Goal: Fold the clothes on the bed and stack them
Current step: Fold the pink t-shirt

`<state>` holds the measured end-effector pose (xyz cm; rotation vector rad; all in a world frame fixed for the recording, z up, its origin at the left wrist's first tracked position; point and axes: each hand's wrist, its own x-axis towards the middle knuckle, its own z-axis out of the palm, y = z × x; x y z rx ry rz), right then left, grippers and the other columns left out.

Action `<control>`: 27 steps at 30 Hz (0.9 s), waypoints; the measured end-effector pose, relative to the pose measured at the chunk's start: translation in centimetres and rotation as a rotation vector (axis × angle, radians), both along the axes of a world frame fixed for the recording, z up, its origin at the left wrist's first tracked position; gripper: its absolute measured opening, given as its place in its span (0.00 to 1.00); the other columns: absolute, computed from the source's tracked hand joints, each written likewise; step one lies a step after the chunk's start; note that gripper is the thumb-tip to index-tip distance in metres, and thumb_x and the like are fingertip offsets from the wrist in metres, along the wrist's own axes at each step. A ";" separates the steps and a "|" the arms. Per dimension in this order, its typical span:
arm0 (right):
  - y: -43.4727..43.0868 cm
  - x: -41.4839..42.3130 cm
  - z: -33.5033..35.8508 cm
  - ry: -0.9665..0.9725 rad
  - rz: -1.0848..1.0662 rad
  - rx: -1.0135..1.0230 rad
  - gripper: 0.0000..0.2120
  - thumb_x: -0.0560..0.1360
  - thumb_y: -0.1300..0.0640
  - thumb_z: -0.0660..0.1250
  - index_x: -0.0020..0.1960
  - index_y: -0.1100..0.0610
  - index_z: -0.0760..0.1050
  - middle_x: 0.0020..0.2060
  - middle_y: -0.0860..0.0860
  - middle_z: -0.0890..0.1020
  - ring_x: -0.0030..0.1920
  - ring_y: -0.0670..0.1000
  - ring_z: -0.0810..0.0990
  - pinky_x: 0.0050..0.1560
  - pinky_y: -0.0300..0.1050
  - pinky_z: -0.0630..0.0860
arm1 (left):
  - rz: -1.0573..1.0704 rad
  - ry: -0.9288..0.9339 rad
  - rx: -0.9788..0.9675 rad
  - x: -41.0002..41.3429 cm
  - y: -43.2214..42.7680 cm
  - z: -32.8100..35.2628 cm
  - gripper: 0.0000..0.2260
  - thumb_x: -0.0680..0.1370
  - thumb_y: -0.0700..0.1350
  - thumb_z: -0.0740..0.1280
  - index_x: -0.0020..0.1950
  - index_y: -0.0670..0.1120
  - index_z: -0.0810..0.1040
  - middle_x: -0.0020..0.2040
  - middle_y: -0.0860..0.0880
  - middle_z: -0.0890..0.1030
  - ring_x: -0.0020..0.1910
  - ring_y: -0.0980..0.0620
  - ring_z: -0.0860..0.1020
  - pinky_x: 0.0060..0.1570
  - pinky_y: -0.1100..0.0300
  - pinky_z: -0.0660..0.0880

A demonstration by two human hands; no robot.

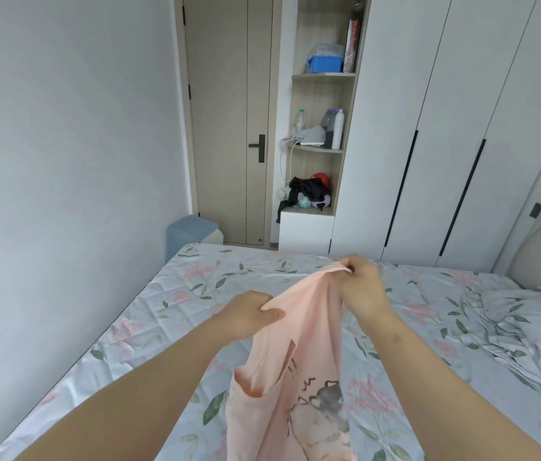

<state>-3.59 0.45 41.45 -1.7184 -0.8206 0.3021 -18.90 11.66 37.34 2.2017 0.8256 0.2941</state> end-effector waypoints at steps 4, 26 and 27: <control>-1.0 1.1 -0.5 -0.216 -0.124 -0.115 0.14 0.72 0.70 0.55 0.48 0.55 0.71 0.41 0.50 0.75 0.46 0.55 0.73 0.45 0.46 0.71 | 0.089 -0.192 -0.148 -0.3 0.2 0.2 0.09 0.81 0.48 0.60 0.53 0.44 0.75 0.45 0.48 0.74 0.43 0.52 0.72 0.45 0.59 0.68; -3.8 4.3 0.2 -0.271 -0.330 -0.129 0.11 0.76 0.66 0.57 0.51 0.61 0.78 0.43 0.55 0.79 0.44 0.56 0.73 0.39 0.41 0.62 | 0.097 0.424 0.296 -3.1 3.3 -2.8 0.06 0.79 0.46 0.61 0.44 0.46 0.73 0.45 0.49 0.75 0.48 0.48 0.74 0.41 0.61 0.65; -4.1 4.5 -0.1 -0.301 -0.349 -0.167 0.10 0.76 0.64 0.59 0.51 0.60 0.78 0.46 0.56 0.79 0.47 0.57 0.73 0.40 0.43 0.64 | 0.167 0.436 0.310 -3.4 3.5 -2.9 0.06 0.79 0.46 0.60 0.46 0.46 0.75 0.47 0.49 0.75 0.49 0.48 0.74 0.42 0.61 0.65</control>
